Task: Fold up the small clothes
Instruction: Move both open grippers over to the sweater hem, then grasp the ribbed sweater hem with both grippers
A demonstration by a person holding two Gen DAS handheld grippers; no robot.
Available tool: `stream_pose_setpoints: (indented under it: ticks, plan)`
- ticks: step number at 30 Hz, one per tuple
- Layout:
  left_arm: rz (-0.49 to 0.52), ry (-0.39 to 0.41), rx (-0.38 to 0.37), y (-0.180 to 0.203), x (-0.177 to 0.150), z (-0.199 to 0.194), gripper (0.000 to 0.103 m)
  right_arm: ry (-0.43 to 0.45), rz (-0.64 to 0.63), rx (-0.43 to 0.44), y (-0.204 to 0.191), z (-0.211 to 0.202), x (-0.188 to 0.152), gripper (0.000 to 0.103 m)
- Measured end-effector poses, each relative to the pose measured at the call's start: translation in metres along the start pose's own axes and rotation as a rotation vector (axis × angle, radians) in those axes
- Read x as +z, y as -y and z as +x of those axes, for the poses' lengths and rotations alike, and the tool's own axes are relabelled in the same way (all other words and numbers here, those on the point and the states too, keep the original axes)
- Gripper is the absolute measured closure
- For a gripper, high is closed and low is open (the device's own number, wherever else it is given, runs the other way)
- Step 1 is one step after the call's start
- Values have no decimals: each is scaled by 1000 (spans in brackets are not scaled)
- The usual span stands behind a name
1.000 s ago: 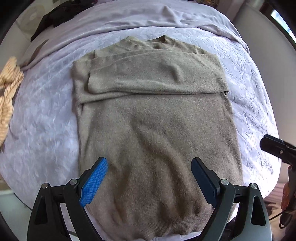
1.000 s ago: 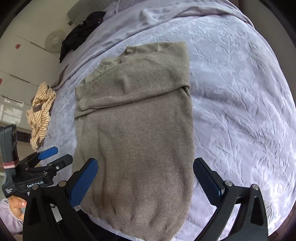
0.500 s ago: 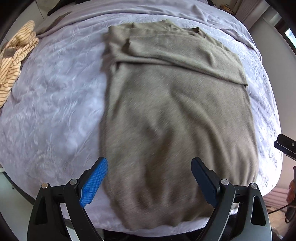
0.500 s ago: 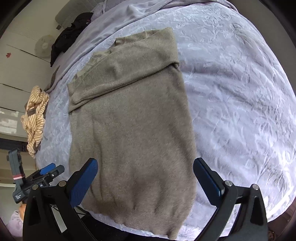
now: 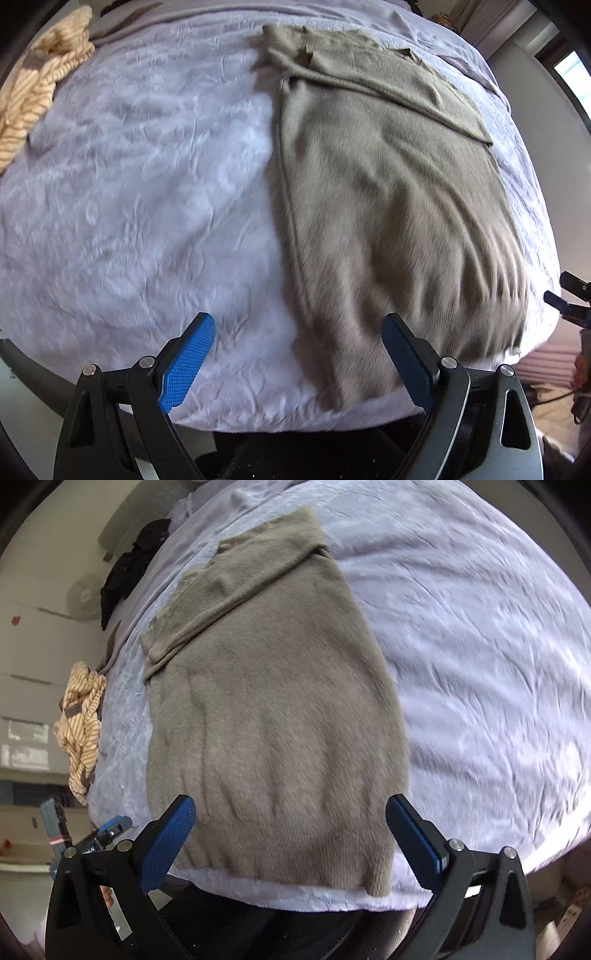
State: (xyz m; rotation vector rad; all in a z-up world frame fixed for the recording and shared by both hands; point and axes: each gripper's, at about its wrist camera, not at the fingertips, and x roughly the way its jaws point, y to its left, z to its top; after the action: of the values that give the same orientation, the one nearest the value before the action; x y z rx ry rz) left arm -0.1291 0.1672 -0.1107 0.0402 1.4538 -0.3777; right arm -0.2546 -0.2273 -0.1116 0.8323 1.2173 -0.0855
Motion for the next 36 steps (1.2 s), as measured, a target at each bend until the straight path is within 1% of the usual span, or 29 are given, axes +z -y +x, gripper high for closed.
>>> stream_pose_setpoints:
  ticks: [3,7,9,15,19,20,24,25,27,28,29,30,31,32,33,34,35,36]
  plan:
    - [10,-30,-50,-9,-13,7,11,-14,60,24,22,3,-15,0]
    - [5,-64,-163,-11,-23,19,11,-22,100,28,46,9,-29,0]
    - [11,-82,-219,-7,-26,28,11,-34,115,45,56,14,-31,0]
    - [16,-129,-282,12,-26,58,11,-92,126,104,69,38,-35,0]
    - [26,-128,-285,25,-25,70,11,-105,121,157,69,45,-33,0]
    - [26,-127,-288,26,-25,70,11,-104,124,188,69,45,-32,0]
    - [34,-106,-382,42,-22,60,11,-93,134,322,65,40,-29,3]
    - [43,-104,-386,46,-21,59,11,-98,132,340,63,41,-28,3]
    - [62,-114,-371,54,-19,62,11,-119,126,328,63,48,-28,4]
    - [60,-121,-360,55,-18,64,14,-136,132,316,64,53,-27,9]
    - [54,-127,-352,56,-18,66,20,-146,145,308,66,59,-27,12]
    - [41,-136,-342,56,-17,69,24,-153,161,302,68,63,-27,21]
    - [26,-138,-330,56,-16,72,34,-156,178,297,70,65,-28,34]
    - [18,-138,-324,55,-16,73,50,-157,194,288,72,66,-29,45]
    - [8,-137,-326,53,-15,74,61,-164,204,289,75,66,-29,76]
    - [0,-138,-338,49,-16,74,85,-174,207,298,77,66,-30,96]
    - [-12,-143,-364,47,-15,74,92,-175,199,317,77,63,-31,96]
    - [-26,-142,-386,46,-14,73,92,-169,190,327,76,60,-31,96]
